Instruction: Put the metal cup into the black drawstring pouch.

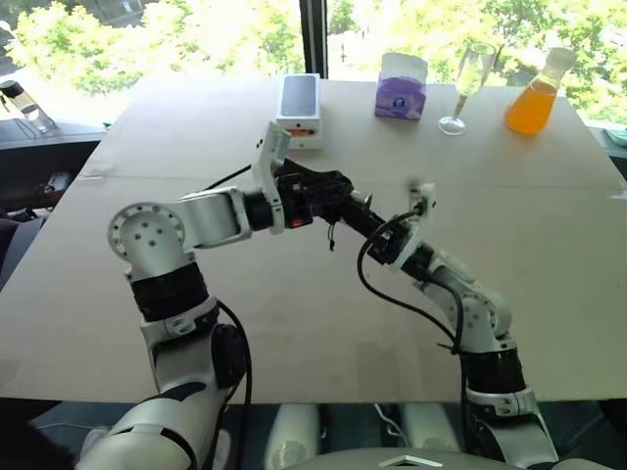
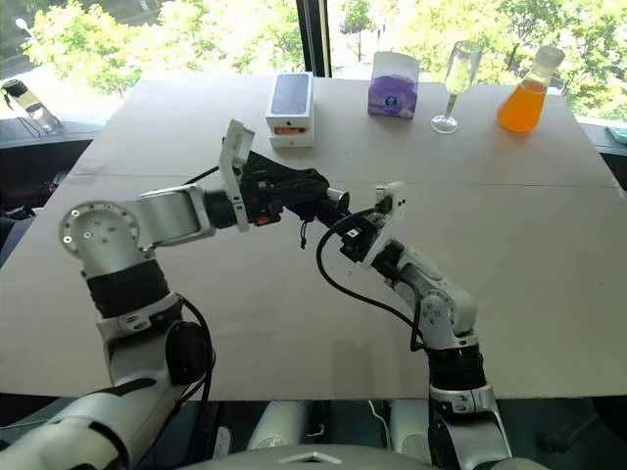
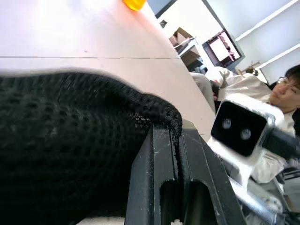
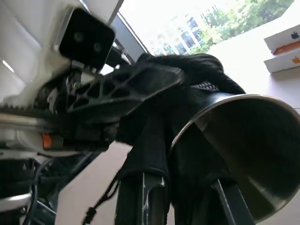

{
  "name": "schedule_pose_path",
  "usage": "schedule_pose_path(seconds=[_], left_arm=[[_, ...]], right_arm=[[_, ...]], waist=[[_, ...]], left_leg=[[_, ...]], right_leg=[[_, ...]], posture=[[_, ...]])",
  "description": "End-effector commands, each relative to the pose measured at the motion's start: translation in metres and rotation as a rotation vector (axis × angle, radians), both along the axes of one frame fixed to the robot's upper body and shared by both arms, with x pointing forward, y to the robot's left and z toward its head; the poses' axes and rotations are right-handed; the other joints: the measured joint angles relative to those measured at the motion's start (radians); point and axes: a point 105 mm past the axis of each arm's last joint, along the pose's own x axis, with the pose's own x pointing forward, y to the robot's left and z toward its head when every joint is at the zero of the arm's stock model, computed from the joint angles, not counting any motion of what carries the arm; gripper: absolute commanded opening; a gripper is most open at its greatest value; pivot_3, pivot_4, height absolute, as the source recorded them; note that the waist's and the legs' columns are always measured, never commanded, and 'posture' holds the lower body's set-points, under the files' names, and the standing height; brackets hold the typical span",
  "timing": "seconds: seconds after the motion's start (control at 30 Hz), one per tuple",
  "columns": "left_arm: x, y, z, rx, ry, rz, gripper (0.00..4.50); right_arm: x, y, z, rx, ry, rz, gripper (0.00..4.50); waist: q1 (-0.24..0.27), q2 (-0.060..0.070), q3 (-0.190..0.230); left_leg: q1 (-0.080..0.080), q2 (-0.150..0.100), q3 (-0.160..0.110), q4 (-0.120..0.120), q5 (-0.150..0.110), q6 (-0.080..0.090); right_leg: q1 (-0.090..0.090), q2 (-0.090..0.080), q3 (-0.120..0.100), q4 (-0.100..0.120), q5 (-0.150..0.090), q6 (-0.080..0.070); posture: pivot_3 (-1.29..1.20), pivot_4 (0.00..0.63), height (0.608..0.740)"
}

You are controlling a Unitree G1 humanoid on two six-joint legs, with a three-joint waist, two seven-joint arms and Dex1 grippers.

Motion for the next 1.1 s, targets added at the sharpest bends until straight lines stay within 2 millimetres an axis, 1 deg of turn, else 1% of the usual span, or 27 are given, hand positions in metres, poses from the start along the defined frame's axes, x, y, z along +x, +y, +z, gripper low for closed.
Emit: schedule_pose_path(seconds=[0.03,0.17,0.3,0.37,0.4,0.47,0.57,0.67,0.7,0.73,0.8,0.87,1.0,1.1], left_arm=[[0.002,-0.01,0.011,-0.03,-0.008,-0.037,0.0],[0.006,-0.017,0.019,-0.055,-0.012,-0.054,0.0],[-0.008,-0.03,0.025,-0.065,-0.027,-0.166,0.0],[-0.02,-0.034,0.017,-0.044,-0.028,-0.23,0.0],[-0.026,-0.034,0.012,-0.022,-0.029,-0.251,0.0],[-0.032,-0.031,0.002,0.016,-0.016,-0.271,0.0],[-0.032,-0.028,-0.007,0.046,0.001,-0.251,0.0],[-0.032,-0.025,-0.015,0.083,-0.007,-0.224,0.0],[-0.028,-0.021,-0.019,0.098,-0.013,-0.186,0.0],[-0.026,-0.018,-0.021,0.084,-0.023,-0.16,0.0],[-0.023,-0.012,-0.023,0.084,-0.052,-0.119,0.0],[-0.019,-0.008,-0.025,0.079,-0.09,-0.083,0.0],[-0.004,0.004,-0.027,0.067,-0.147,0.008,0.0],[0.005,0.013,-0.03,0.076,-0.15,0.045,0.0]], right_arm=[[-0.018,0.024,0.016,-0.135,-0.245,0.091,0.08],[-0.018,0.025,0.011,-0.204,-0.306,0.096,0.08],[-0.01,0.025,0.0,-0.345,-0.4,0.061,0.08],[-0.003,0.024,-0.001,-0.409,-0.465,0.017,0.08],[0.0,0.024,-0.003,-0.473,-0.53,-0.002,0.08],[0.0,0.025,-0.01,-0.597,-0.657,0.014,0.08],[0.002,0.024,-0.019,-0.744,-0.836,0.033,0.08],[0.007,0.023,-0.018,-0.788,-0.938,0.008,0.08],[0.007,0.022,-0.019,-0.803,-0.962,0.014,0.08],[0.007,0.021,-0.019,-0.801,-0.967,0.018,0.08],[0.008,0.019,-0.01,-0.681,-0.852,-0.006,0.08],[0.007,0.016,-0.008,-0.657,-0.839,-0.01,0.08],[-0.002,0.017,-0.001,-0.485,-0.671,0.042,0.08],[-0.007,0.02,0.004,-0.419,-0.623,0.064,0.08]], waist=[[0.0,0.0,0.0],[0.003,0.0,0.0],[0.002,0.0,0.0],[0.0,0.0,0.0],[-0.002,0.0,0.0],[-0.006,0.001,0.0],[-0.001,0.001,0.001],[0.001,0.001,0.001],[0.0,0.001,0.001],[0.0,0.001,0.001],[0.0,0.001,0.001],[0.0,0.001,0.001],[0.002,0.001,0.001],[0.001,0.001,0.001]], left_leg=[[0.0,0.0,0.0,0.0,0.0,0.0],[0.0,0.0,0.0,0.0,0.0,0.0],[0.0,0.0,0.0,0.0,0.0,0.0],[0.0,0.0,0.0,0.0,0.0,0.0],[0.0,0.0,0.0,0.0,0.0,0.0],[0.0,0.001,0.0,0.0,0.0,-0.001],[0.001,0.0,0.0,-0.001,0.0,-0.001],[0.0,0.0,0.0,0.0,0.001,-0.001],[0.001,0.0,0.0,-0.001,0.001,-0.001],[0.001,0.0,0.0,-0.001,0.001,-0.001],[0.001,0.0,0.0,-0.001,0.001,-0.001],[0.0,0.001,0.0,-0.001,0.001,-0.002],[0.001,0.001,-0.001,-0.001,0.001,-0.002],[0.001,0.001,-0.001,-0.001,0.001,-0.002]], right_leg=[[0.0,0.0,0.0,0.0,0.0,0.0],[0.0,0.0,0.0,0.0,0.0,0.0],[0.0,-0.001,0.0,0.0,0.0,0.0],[0.0,-0.001,0.0,0.0,0.0,0.0],[0.0,-0.001,0.0,0.0,0.0,0.0],[0.0,-0.001,0.001,0.0,0.0,0.0],[0.0,-0.001,0.001,0.0,0.0,0.0],[0.0,-0.001,0.0,0.0,0.0,0.0],[0.0,-0.001,0.0,0.0,0.0,0.0],[0.0,-0.001,0.0,-0.001,0.0,0.0],[0.0,-0.001,0.0,-0.001,0.0,0.0],[0.0,-0.001,-0.001,-0.001,0.0,0.0],[0.002,-0.001,-0.002,-0.001,0.0,0.0],[0.002,-0.001,-0.001,-0.001,0.0,0.0]], posture=[[0.0,0.15,0.737],[0.0,0.15,0.737],[0.0,0.15,0.737],[0.0,0.15,0.737],[0.0,0.15,0.737],[0.0,0.15,0.737],[0.0,0.15,0.737],[0.0,0.15,0.737],[0.0,0.15,0.737],[0.0,0.15,0.737],[0.0,0.15,0.737],[0.0,0.15,0.737],[0.0,0.15,0.737],[0.0,0.15,0.737]])
